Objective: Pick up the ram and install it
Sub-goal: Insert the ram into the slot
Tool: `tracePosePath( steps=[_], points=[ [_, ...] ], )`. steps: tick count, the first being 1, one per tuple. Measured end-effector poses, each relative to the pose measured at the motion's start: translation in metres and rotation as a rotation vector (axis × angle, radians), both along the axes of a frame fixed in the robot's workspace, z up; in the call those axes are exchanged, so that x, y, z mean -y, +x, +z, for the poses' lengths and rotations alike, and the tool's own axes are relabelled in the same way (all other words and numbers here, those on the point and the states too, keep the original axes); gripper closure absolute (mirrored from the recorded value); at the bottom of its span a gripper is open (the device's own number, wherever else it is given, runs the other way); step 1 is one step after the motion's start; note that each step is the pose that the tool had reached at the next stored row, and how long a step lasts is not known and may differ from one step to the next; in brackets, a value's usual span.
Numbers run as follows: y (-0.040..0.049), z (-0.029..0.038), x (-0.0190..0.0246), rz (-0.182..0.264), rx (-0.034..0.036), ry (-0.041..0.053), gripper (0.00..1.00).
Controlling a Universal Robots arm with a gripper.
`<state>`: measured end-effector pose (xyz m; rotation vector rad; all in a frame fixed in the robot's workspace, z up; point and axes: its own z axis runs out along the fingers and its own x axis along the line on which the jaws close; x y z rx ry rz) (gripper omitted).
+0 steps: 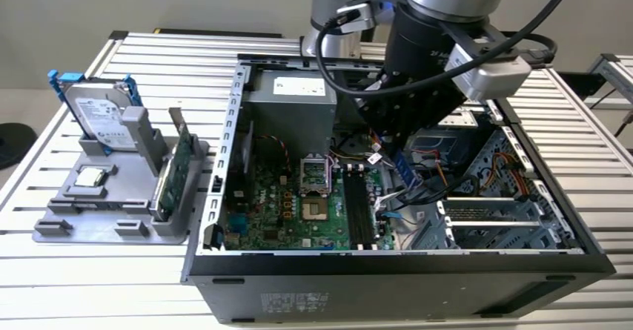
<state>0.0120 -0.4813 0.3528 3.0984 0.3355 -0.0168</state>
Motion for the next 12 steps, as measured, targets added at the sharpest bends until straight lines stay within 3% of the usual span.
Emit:
tracePosePath(
  steps=[12],
  points=[
    [0.0000,-0.0041,0.0000,-0.051,0.0000,0.0000,1.00]
  ],
)
